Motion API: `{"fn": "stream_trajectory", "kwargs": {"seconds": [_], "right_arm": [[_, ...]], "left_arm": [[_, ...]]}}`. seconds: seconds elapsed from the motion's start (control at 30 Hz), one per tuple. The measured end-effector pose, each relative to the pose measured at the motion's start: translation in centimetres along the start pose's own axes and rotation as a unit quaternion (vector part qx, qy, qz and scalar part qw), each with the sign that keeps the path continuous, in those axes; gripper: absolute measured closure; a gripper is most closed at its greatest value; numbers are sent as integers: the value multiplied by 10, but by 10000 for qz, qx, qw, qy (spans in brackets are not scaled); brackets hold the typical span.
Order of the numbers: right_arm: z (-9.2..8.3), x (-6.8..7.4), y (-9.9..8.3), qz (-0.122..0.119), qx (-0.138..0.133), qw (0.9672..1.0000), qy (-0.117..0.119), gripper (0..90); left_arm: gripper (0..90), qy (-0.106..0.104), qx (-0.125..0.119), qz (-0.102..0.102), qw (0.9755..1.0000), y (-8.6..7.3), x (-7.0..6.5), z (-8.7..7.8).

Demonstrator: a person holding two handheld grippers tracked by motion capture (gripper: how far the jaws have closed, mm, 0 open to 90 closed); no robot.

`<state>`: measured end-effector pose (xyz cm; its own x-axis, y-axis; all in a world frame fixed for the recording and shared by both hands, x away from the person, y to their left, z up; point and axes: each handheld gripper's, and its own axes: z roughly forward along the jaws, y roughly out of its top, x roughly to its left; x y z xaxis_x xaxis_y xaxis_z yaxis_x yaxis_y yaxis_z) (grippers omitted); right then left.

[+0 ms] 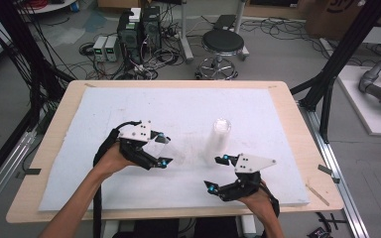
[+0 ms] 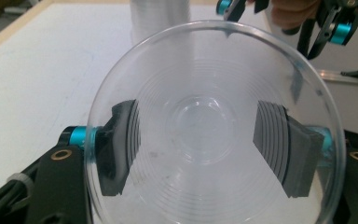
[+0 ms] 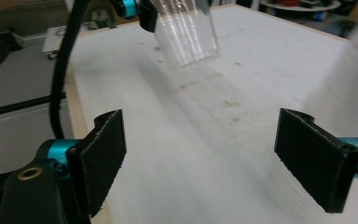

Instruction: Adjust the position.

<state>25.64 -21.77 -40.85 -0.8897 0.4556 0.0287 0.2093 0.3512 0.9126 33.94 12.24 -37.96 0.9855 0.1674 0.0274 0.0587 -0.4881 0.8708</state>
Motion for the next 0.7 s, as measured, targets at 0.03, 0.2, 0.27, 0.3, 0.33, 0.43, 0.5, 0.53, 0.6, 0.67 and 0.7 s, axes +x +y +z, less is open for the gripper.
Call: {"fn": "stream_trajectory", "kwargs": {"seconds": [0.03, 0.2, 0.27, 0.3, 0.33, 0.43, 0.5, 0.53, 0.6, 0.67, 0.7], "right_arm": [[-3, -1, -3, 35, -2, 10000, -92, 167], [-15, -10, -18, 288, 11, 9975, -644, 167], [-18, -14, -25, 405, 40, 9953, -884, 167], [-19, -15, -27, 445, 47, 9944, -955, 167], [-21, -17, -30, 509, 46, 9932, -1046, 167], [-23, -21, -36, 602, 61, 9903, -1247, 167], [-24, -24, -39, 656, 61, 9884, -1367, 167], [-24, -25, -40, 676, 52, 9877, -1412, 166], [-24, -26, -42, 714, 28, 9866, -1465, 167], [-24, -27, -43, 746, 28, 9854, -1528, 167], [-25, -27, -43, 724, 12, 9851, -1557, 167]], "left_arm": [[314, 44, 112, 27, 9999, 1, 2, 1], [315, 222, 981, 133, 9948, 9, 9, 9], [315, 257, 1192, 144, 9924, 11, 12, 10], [314, 299, 1307, 156, 9909, 13, 14, 10], [315, 343, 1410, 189, 9892, 14, 15, 10], [315, 393, 1630, 232, 9856, 16, 18, 12], [315, 394, 1745, 245, 9836, 17, 19, 13], [315, 387, 1762, 219, 9833, 17, 19, 14], [315, 361, 1782, 199, 9831, 17, 20, 15], [315, 358, 1840, 192, 9821, 17, 21, 17], [315, 365, 1871, 197, 9815, 17, 21, 18]]}}
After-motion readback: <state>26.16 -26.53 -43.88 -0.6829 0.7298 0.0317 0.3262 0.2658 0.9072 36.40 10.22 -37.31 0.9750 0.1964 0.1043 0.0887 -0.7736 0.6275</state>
